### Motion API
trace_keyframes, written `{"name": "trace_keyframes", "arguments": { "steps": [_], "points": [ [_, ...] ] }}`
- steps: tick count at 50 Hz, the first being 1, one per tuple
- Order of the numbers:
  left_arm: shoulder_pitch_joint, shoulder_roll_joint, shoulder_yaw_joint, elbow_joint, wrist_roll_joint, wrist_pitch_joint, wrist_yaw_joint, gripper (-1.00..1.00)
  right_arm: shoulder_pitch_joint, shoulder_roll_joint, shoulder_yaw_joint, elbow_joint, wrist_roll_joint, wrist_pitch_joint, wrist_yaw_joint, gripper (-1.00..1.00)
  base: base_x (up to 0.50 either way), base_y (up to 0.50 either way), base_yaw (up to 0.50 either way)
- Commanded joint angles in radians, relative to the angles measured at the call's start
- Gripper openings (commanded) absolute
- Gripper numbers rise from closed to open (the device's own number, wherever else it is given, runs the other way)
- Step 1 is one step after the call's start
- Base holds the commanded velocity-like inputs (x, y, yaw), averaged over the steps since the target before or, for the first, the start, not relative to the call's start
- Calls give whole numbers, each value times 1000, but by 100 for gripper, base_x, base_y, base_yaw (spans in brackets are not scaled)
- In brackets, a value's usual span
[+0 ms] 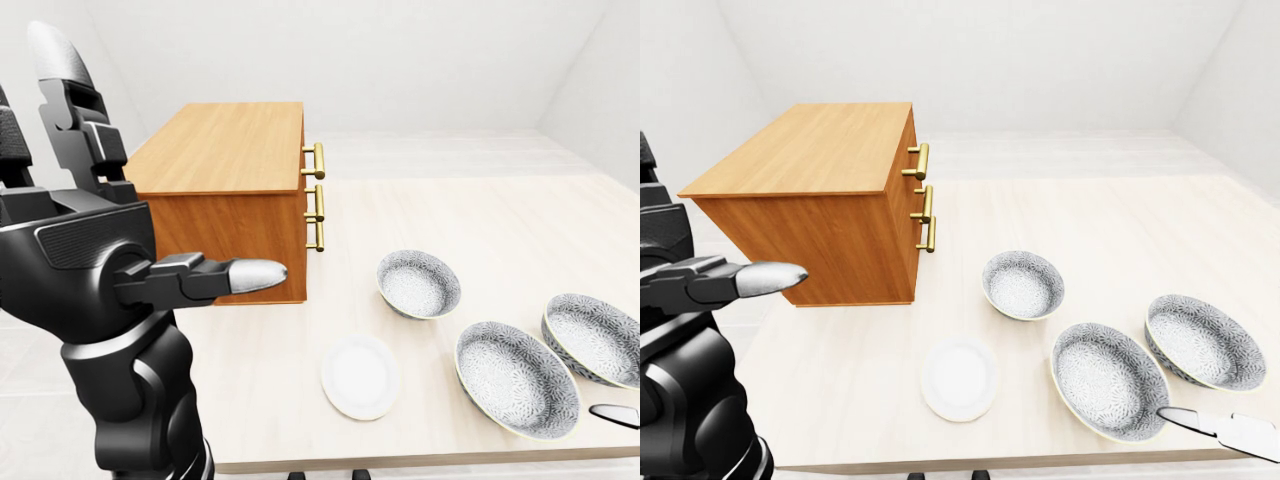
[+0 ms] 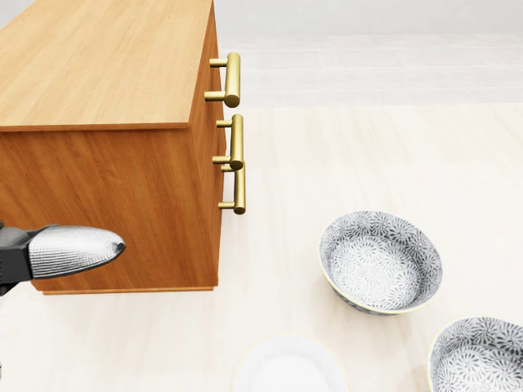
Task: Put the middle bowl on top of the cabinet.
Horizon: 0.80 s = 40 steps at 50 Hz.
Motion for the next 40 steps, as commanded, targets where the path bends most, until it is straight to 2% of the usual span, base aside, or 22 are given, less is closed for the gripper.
{"name": "trace_keyframes", "arguments": {
  "steps": [1, 13, 22, 26, 27, 29, 30, 31, 32, 34, 40],
  "points": [
    [-12, -1, -1, 15, 1, 0, 6, 100, 0, 1, -10, 9, 2, 0, 9, 100, 0, 0, 0],
    [-21, -2, 12, 27, -13, 0, 1, 100, 1, -6, -20, 31, -6, 0, -4, 100, 0, 0, 0],
    [-11, 9, 5, 33, -20, 0, -7, 100, -10, -66, -22, 194, -60, 0, -64, 100, 0, 0, 0],
    [5, 11, 3, -5, -16, 0, -9, 100, 15, -54, -13, 329, -117, 0, -128, 100, 0, 0, 0],
    [5, 12, -1, 1, -13, 0, -9, 100, 25, -49, -8, 347, -141, -49, -150, 100, 0, 0, 0],
    [5, 12, -2, -3, -11, 0, -9, 100, 33, -43, -5, 352, -128, -47, -146, 100, 0, 0, 0],
    [7, 11, -5, -7, -10, 0, -11, 100, 38, -44, -2, 374, -140, -87, -158, 100, 0, 0, 0],
    [8, 10, -4, -6, -9, 0, -11, 100, 40, -48, -3, 383, -147, -100, -168, 100, 0, 0, 0],
    [8, 7, 0, 4, -15, 0, -15, 100, 45, -52, -3, 403, -181, -158, -199, 100, 0, 0, 0],
    [7, 7, 2, 18, -12, 0, -13, 100, 47, -55, -4, 416, -183, -175, -212, 100, 0, 0, 0],
    [8, 5, -1, 3, -13, 0, -12, 100, 65, -54, 1, 483, -239, -175, -258, 100, 0, 0, 0]
  ]
}}
